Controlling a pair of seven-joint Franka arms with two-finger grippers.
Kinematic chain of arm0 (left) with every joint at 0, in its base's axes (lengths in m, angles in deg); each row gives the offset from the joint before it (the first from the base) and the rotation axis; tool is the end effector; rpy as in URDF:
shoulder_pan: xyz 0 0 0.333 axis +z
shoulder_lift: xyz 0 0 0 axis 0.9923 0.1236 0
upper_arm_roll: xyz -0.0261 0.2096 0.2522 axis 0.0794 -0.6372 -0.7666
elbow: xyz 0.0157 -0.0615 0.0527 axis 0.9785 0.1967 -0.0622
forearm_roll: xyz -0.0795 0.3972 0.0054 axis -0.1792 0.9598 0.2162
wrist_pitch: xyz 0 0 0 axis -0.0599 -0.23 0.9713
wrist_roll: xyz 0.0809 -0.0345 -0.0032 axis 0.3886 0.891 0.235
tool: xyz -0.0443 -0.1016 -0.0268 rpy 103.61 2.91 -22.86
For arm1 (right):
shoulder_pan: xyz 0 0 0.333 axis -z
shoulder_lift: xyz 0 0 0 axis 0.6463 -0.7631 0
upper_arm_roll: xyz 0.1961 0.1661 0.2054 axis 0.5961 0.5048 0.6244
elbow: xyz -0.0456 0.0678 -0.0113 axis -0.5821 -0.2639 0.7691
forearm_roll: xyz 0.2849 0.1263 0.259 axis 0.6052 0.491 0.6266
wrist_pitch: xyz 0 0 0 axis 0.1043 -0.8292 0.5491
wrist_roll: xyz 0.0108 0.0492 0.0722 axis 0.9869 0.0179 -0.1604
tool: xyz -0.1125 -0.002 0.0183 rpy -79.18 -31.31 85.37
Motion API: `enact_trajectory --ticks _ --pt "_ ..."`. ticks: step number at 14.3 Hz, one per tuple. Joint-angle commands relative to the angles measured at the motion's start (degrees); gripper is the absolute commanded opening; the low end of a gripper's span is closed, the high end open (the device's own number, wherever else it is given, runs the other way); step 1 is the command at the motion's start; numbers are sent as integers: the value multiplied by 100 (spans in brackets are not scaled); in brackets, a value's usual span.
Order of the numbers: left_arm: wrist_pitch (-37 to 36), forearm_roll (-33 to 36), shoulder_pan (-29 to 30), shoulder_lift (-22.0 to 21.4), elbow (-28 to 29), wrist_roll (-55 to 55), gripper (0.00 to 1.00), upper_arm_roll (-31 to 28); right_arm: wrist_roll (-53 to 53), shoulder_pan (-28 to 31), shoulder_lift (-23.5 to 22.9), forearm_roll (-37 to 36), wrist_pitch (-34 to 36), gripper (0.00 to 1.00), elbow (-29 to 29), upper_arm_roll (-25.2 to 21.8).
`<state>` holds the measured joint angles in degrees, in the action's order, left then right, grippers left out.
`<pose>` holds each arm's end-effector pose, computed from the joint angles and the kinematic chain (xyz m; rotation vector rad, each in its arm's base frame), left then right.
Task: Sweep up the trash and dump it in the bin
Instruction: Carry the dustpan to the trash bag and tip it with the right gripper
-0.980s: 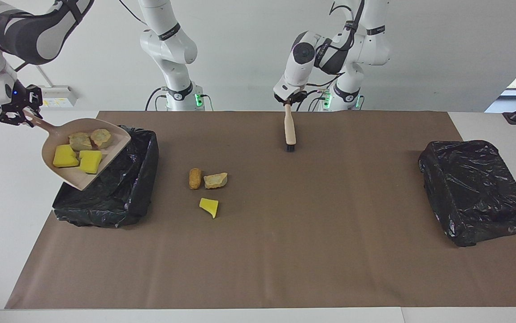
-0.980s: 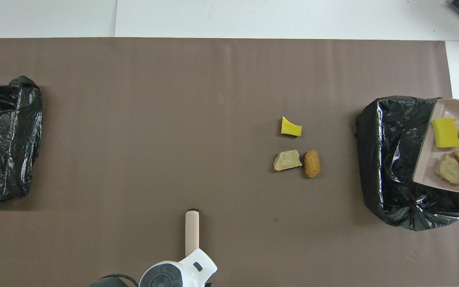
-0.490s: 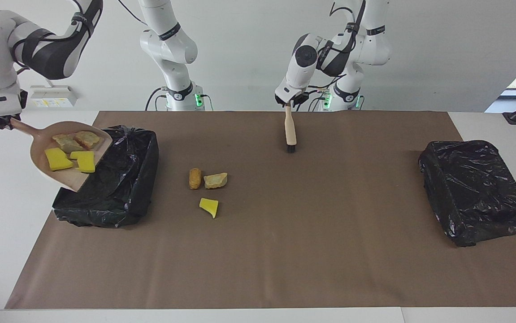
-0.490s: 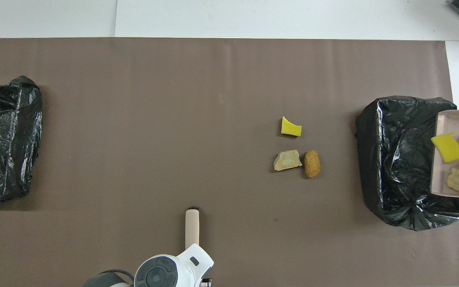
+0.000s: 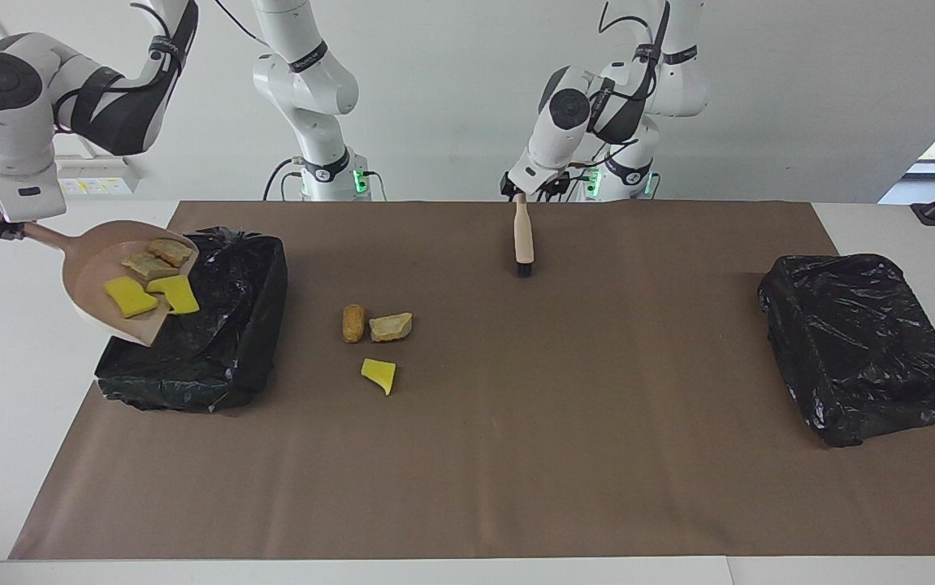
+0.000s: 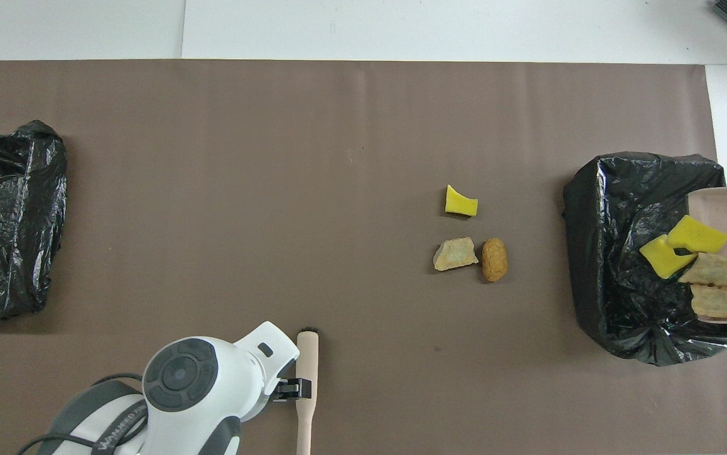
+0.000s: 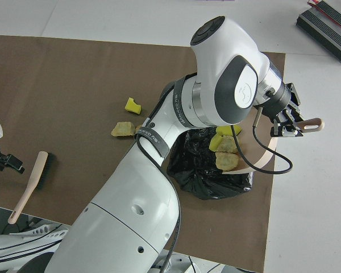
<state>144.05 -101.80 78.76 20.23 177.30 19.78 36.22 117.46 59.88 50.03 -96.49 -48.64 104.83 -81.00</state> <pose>0.3352 -0.2668 0.3971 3.0611 -0.0569 -0.3662 0.5367 -0.2602 0.5463 1.9270 1.7644 -0.7616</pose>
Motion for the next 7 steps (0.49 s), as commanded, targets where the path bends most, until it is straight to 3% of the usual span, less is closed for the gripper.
enact_trajectory --ticks 1,7 --pt "-787 446 702 126 -909 -526 100 54 66 -37 186 -381 -141 0 212 28" --pt "-1280 1027 1152 485 -1999 -992 100 -85 259 -81 186 -795 -45 0 90 28"
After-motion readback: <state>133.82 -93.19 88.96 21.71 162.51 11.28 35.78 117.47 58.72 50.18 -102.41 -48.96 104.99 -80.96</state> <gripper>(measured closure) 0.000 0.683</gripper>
